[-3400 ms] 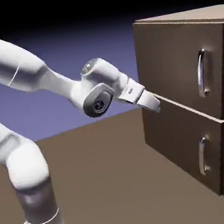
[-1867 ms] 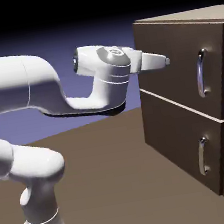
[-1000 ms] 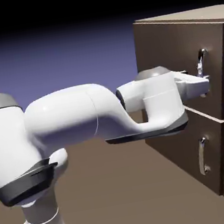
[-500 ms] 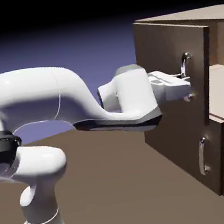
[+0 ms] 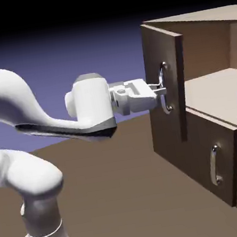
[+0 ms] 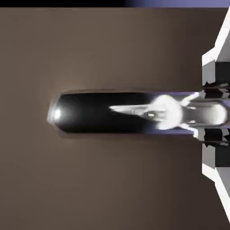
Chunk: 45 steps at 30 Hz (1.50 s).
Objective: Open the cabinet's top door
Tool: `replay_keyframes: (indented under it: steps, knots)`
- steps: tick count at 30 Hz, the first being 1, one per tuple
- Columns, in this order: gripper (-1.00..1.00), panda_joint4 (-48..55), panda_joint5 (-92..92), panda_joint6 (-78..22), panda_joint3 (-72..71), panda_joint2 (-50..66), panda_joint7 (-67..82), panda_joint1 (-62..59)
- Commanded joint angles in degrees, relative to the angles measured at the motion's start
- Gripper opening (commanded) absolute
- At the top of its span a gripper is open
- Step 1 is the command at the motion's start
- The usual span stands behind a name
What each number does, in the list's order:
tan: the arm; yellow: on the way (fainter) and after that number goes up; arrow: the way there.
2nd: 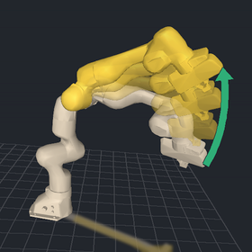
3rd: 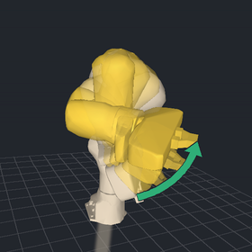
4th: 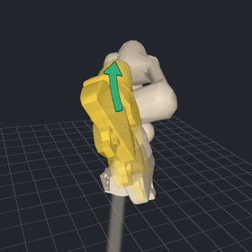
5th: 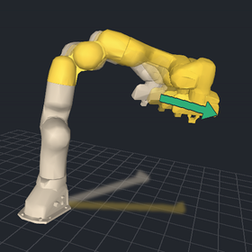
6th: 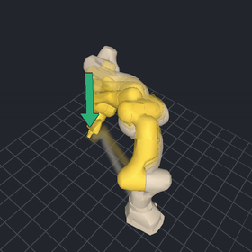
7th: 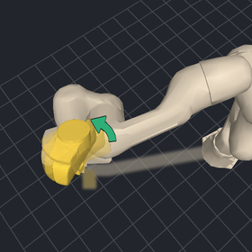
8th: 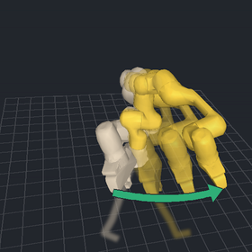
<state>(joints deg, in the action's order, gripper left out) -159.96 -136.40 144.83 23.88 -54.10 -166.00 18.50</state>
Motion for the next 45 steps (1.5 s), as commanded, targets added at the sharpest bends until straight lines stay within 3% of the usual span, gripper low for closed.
replay_keyframes:
  steps: [1,14,21,34,45]
  knots:
    - [-1.0,-0.78,1.73,0.02,-2.09,-0.54,0.03,-1.7]
    - [-1.0,-7.49,24.25,8.28,-28.94,-10.5,1.44,-24.91]
    - [-1.0,-11.93,41.69,4.17,-35.47,-18.59,12.6,-23.46]
    - [-1.0,-13.19,74.04,-19.64,-54.75,-26.05,26.15,-9.78]
    - [-1.0,1.71,96.08,-45.41,-77.56,-18.33,26.87,-10.6]
